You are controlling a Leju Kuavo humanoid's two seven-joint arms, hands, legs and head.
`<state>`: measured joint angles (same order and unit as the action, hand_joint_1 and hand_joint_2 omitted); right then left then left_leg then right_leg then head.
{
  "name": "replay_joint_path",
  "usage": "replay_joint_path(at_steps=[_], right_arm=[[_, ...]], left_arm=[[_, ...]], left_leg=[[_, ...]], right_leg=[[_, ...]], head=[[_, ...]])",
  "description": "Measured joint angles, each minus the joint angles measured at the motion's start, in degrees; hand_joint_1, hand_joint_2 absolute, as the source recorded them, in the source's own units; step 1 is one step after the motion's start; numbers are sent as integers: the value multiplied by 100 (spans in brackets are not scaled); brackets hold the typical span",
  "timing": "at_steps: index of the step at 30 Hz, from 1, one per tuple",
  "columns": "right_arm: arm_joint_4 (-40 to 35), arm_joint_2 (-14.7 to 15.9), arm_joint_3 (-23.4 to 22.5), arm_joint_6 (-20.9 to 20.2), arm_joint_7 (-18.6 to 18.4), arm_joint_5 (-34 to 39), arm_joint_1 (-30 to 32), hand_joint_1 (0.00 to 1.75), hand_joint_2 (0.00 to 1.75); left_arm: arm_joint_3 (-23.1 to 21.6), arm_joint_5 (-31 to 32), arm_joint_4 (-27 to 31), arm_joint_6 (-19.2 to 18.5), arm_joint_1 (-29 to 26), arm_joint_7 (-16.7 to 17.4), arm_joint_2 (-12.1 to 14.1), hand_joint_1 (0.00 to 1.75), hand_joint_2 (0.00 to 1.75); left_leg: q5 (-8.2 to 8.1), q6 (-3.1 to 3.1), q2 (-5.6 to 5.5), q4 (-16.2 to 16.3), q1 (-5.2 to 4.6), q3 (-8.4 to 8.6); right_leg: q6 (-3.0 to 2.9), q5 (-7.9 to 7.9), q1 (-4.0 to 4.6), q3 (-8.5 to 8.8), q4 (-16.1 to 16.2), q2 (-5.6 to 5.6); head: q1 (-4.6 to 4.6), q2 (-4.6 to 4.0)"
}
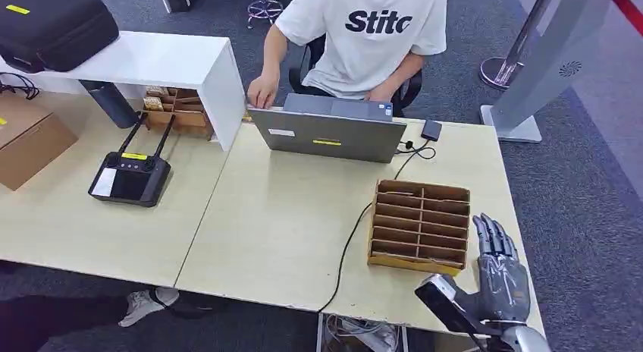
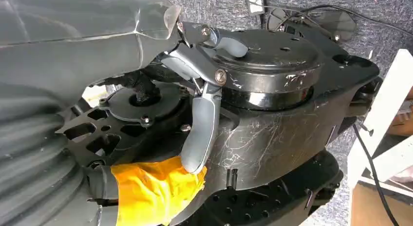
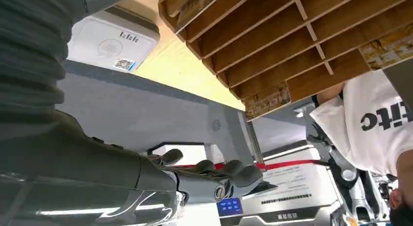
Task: Pass the card to the sensor for recognition and then transmit it.
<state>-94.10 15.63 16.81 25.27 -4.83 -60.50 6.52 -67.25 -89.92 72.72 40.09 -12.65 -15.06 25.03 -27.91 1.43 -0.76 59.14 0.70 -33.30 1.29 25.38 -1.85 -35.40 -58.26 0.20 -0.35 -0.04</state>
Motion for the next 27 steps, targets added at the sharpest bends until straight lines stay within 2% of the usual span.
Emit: replay_joint_path(at_steps=[16,27], right_arm=[[570,-57,85,33,37,330,-265,0,175],[977,-216,94,46,107,501,-393,0,175]], left_arm=[[-41,0,0,0,66,4,26,0,175],[-98,0,0,0,108,13,28,0,175]], left_leg=[[1,0,0,0,0,1],[0,0,0,0,0,0]], right_leg=[[0,0,0,1,0,0],[0,0,0,0,0,0]], head=[[0,0],[2,0]])
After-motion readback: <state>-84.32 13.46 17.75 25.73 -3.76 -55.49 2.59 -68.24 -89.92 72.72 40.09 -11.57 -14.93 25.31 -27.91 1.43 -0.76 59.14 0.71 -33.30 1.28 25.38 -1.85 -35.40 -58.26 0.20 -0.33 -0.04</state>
